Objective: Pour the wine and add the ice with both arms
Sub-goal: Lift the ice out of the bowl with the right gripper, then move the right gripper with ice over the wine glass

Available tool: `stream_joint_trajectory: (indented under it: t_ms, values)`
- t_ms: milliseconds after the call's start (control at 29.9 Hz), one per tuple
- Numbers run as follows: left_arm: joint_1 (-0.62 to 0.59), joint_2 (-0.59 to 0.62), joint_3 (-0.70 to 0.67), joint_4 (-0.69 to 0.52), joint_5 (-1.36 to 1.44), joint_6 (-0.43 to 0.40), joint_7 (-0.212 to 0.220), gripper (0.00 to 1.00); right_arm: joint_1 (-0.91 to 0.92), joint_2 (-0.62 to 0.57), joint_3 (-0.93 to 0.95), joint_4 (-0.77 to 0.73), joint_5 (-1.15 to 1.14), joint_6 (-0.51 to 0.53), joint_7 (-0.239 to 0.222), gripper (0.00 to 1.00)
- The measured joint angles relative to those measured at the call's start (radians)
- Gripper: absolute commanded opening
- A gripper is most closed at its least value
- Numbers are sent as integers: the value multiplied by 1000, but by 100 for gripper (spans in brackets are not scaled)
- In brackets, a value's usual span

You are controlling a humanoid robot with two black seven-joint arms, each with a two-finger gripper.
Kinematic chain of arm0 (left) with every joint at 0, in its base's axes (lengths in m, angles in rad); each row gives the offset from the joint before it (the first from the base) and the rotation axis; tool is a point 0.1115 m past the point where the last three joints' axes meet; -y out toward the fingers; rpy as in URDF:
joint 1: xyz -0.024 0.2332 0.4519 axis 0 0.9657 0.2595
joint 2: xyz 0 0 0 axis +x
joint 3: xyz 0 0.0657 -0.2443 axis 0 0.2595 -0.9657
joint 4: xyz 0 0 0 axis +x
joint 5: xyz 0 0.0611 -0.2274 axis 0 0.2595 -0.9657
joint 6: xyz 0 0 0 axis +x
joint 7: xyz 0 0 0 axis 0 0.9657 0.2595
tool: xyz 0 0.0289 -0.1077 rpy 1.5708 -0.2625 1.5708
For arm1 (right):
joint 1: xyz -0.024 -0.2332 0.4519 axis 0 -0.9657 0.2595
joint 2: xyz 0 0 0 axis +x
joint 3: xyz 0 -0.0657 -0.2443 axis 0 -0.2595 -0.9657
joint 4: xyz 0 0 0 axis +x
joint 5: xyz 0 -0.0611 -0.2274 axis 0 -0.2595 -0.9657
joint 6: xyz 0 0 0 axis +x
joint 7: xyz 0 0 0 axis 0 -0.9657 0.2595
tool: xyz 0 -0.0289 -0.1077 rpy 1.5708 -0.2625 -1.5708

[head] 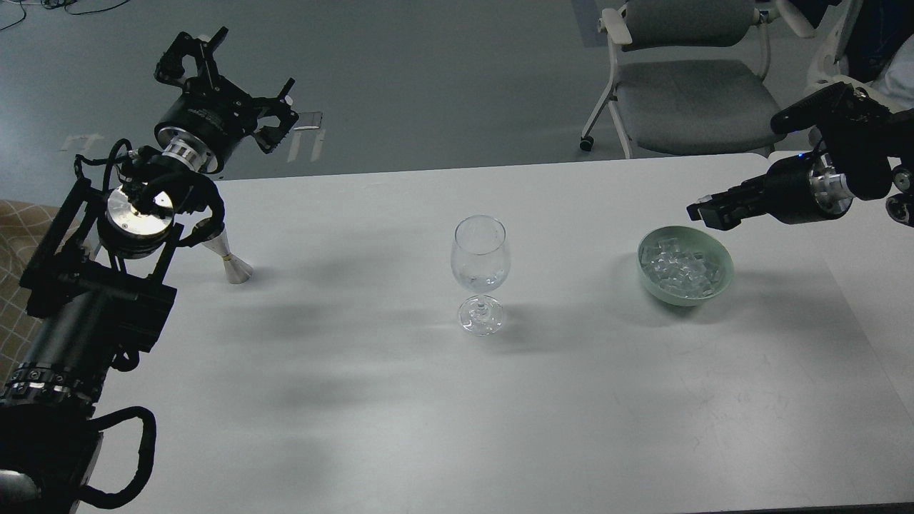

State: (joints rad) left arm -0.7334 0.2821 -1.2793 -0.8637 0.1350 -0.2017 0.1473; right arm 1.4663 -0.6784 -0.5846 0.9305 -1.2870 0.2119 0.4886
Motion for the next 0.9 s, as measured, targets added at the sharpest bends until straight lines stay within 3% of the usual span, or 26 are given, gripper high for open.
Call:
stream_joint_trajectory:
  t_ms: [234,601,902]
  values:
    - [2,-3,0,0,0,8,0,97,59,-18,70,62,-2,0,0,9]
    - [3,6,-3,0,0,11,0,97,93,-19,241,317,-4,0,0,9]
    - [5,15,-6,1,0,11,0,97,103,44,372,361,-2,0,0,9]
